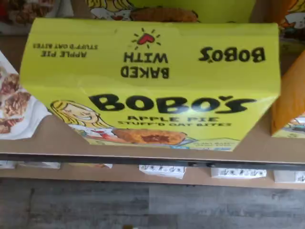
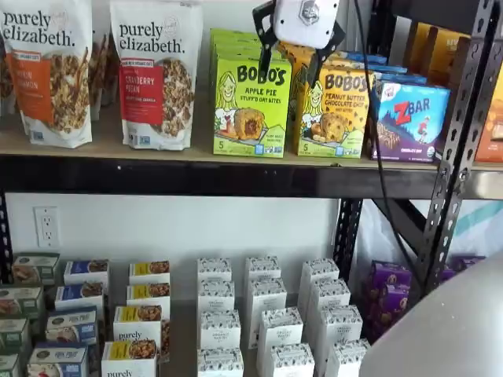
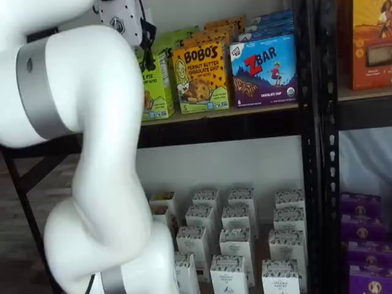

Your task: Pick the green box on the top shelf, the fourth from the left

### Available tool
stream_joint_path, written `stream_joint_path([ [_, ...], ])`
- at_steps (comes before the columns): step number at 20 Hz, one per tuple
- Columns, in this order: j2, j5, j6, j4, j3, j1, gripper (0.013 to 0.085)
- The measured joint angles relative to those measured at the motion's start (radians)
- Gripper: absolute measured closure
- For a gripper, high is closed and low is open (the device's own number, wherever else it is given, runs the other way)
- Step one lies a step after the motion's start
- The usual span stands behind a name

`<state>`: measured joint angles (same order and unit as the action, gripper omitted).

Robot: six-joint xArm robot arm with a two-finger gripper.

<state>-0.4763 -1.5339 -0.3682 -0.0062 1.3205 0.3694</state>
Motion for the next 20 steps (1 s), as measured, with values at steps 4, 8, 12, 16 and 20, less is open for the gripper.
stream_joint_path([
  [4,0.038,-0.014,0.003,0.009,0.031,-0.005,0.0130],
  [8,0.073,-0.028,0.007,0.020,0.058,-0.010,0.0130],
  [12,0.098,-0.036,0.007,0.021,0.078,-0.011,0.0130],
  [16,0.112,-0.034,0.006,0.023,0.089,-0.010,0.0130],
  [20,0.120,-0.031,0.006,0.022,0.096,-0.010,0.0130],
])
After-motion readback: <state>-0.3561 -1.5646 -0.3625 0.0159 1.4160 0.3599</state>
